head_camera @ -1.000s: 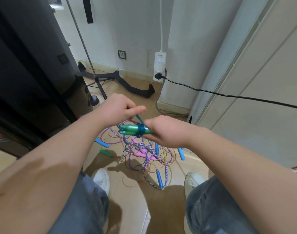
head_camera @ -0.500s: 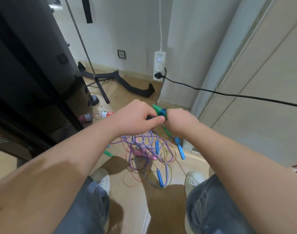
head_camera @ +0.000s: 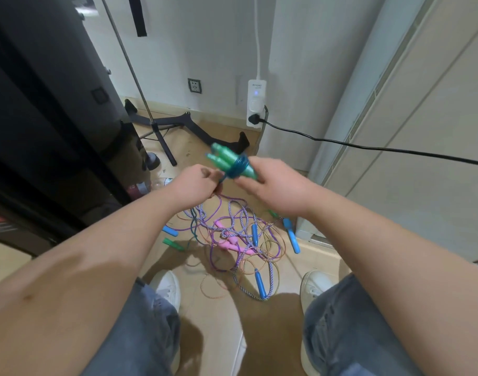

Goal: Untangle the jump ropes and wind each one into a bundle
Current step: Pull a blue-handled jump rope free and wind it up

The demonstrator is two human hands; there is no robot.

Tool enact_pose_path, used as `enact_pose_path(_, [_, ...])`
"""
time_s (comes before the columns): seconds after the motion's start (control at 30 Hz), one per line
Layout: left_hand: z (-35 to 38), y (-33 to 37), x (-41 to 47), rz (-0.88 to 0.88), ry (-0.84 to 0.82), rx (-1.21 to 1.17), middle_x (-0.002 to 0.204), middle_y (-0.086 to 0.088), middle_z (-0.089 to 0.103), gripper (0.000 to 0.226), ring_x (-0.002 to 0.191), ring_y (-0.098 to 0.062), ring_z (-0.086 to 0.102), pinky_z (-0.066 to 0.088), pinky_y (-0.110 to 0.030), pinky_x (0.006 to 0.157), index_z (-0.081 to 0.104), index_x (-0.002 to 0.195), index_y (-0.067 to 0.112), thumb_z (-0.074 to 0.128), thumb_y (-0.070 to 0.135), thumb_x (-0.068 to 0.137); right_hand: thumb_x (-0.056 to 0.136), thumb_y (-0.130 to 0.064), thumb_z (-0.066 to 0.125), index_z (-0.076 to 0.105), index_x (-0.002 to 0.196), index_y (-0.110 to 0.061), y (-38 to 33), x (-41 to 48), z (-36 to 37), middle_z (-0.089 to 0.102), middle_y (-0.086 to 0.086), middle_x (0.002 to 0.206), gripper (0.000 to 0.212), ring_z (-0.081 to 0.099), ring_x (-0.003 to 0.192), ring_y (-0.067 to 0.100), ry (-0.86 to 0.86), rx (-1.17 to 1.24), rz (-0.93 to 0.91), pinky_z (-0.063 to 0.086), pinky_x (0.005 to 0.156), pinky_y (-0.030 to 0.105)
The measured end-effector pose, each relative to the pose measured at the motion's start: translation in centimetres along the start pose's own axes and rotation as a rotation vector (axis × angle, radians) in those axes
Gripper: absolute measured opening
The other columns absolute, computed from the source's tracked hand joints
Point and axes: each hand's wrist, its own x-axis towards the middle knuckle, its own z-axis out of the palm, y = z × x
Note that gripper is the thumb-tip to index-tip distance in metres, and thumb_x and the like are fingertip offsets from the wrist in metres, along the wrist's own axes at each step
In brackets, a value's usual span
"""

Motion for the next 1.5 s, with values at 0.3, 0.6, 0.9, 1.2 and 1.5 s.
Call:
enact_pose_path(0.3, [0.4, 3.5, -2.2, 0.136, -0.146, 0.022, 0.054, 0.004, 0.057, 0.047, 0.041, -0.008, 0.044, 0.037, -0.024, 0.049, 0.065, 0.069, 0.022, 0.041, 0.047, 0.102, 0.098, -0.034, 0.047, 0.046, 0.100, -0.020, 4.4, 0.8, 0.8, 0.059, 0.010, 0.097, 0.014, 0.052, 0.078, 0.033, 0.027, -0.428, 0.419, 0.045, 0.068, 0.036])
enact_pose_path(0.6, [-1.9, 0.5, -1.2, 0.264, 0.000, 0.184, 0.050, 0.000, 0.048, 0.054, 0.049, -0.015, 0.041, 0.043, -0.034, 0.055, 0.056, 0.056, 0.020, 0.055, 0.060, 0.091, 0.101, -0.035, 0.050, 0.055, 0.109, -0.013, 1.2, -0.5, 3.6, 0.059, 0.002, 0.083, 0.024, 0.055, 0.073, 0.024, -0.385, -0.326, -0.089, 0.042, 0.067, 0.035])
enact_pose_path(0.9, [-0.2, 0.2, -0.8, 0.003, -0.045, -0.186, 0.058, 0.002, 0.046, 0.048, 0.050, -0.018, 0.039, 0.033, -0.026, 0.050, 0.057, 0.068, 0.017, 0.035, 0.038, 0.105, 0.101, -0.035, 0.053, 0.054, 0.101, -0.025, 0.7, 0.0, 0.7, 0.059, -0.008, 0.081, 0.010, 0.058, 0.076, 0.018, 0.093, 0.130, 0.047, 0.044, 0.067, 0.032])
enact_pose_path(1.2, [-0.9, 2.3, -2.6, 0.433, -0.037, 0.078, 0.052, -0.009, 0.046, 0.051, 0.047, -0.011, 0.034, 0.032, -0.022, 0.047, 0.057, 0.060, 0.010, 0.059, 0.047, 0.094, 0.100, -0.038, 0.048, 0.046, 0.102, -0.020, 2.5, 0.3, 2.5, 0.063, 0.007, 0.098, 0.018, 0.055, 0.079, 0.030, -0.214, -0.478, 0.251, 0.047, 0.069, 0.036])
enact_pose_path(1.5, [-1.7, -0.8, -0.7, 0.102, 0.019, -0.166, 0.054, -0.006, 0.044, 0.061, 0.051, -0.018, 0.038, 0.039, -0.030, 0.058, 0.056, 0.057, 0.008, 0.053, 0.054, 0.096, 0.102, -0.033, 0.052, 0.055, 0.111, -0.019, 0.2, -0.6, 2.3, 0.060, -0.008, 0.084, 0.016, 0.056, 0.072, 0.008, -0.226, -0.106, -0.245, 0.045, 0.067, 0.024])
